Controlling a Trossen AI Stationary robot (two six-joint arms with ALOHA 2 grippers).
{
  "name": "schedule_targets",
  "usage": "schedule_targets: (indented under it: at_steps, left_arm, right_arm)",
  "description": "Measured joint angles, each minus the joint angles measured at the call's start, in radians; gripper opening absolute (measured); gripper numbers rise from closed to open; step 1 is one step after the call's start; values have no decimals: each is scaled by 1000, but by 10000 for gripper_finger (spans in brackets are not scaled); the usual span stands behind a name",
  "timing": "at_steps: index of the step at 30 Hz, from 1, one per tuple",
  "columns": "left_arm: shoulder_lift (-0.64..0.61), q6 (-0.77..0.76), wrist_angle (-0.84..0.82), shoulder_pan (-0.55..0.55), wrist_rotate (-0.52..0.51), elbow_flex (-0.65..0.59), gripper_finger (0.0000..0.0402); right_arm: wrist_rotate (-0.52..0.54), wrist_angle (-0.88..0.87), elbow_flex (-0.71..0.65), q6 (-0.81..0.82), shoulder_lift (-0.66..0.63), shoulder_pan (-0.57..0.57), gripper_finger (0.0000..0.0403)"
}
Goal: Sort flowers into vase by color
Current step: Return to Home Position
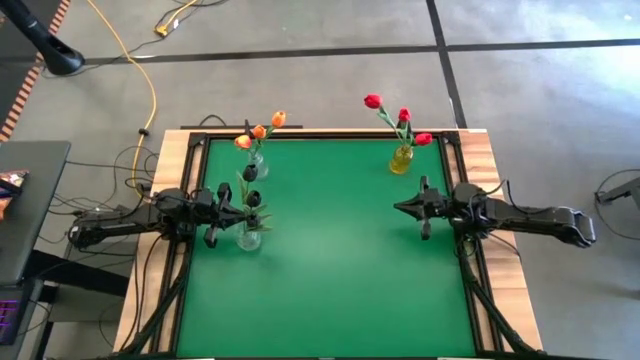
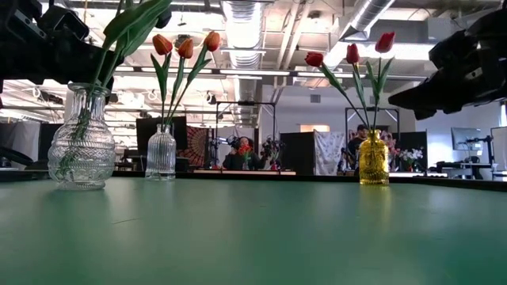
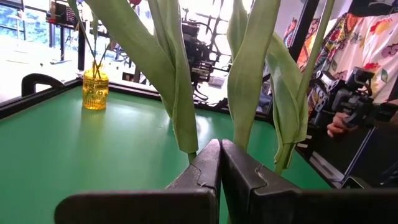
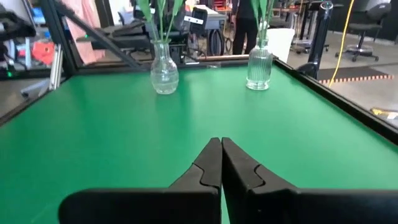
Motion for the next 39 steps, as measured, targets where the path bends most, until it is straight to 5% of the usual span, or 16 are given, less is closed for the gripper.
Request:
schedule_targets:
  at_steps: [39]
  left_arm:
    - [0, 1, 0, 0, 0, 0, 0]
  right_arm:
    - [4, -48, 1, 20, -8, 0, 31]
